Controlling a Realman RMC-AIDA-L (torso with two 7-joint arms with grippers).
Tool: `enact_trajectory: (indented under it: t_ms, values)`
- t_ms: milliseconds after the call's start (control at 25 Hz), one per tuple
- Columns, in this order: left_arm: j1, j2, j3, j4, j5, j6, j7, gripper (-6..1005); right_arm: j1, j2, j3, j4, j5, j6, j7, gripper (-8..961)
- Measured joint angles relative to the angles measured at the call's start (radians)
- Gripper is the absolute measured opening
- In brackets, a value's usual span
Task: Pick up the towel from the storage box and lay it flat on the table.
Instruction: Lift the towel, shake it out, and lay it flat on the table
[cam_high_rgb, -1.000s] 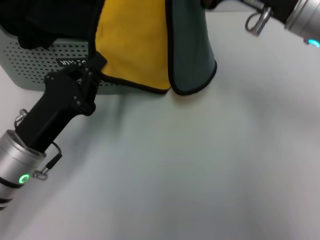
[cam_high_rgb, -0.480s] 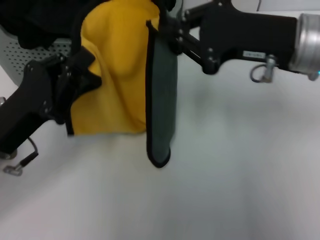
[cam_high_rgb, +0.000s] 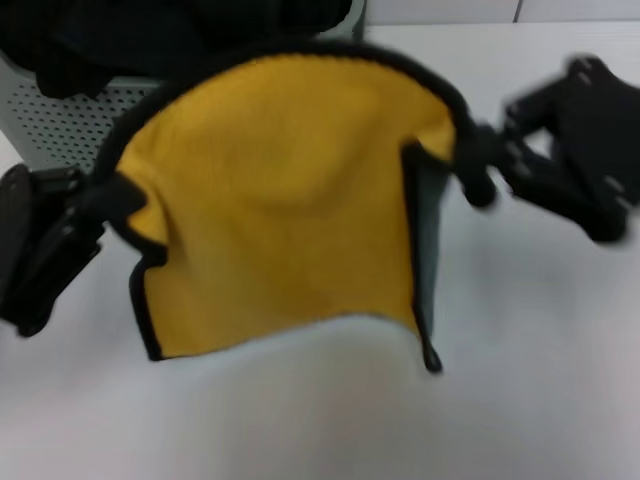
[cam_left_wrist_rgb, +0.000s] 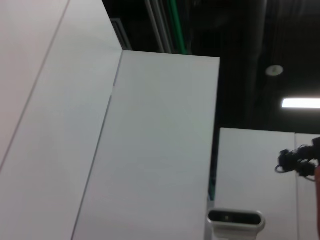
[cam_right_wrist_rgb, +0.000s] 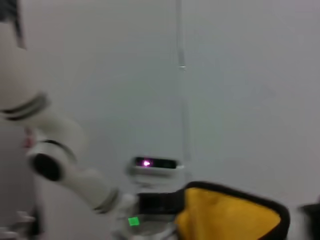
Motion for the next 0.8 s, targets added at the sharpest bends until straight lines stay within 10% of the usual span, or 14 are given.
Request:
enact_trajectory:
  t_ms: [480, 800]
  values:
    - [0.162, 0.012, -0.006, 0.309, 0.219, 0.002, -0.089, 13, -0.009, 0.009, 0.077, 0.244, 0.009, -0.344, 0.027, 6]
    - [-0.104, -0.076, -0.227, -0.192, 0.338, -0.083, -0.076, 14, 0.136, -0.027, 0.136, 0.704, -0.129, -0.137, -0.08, 6]
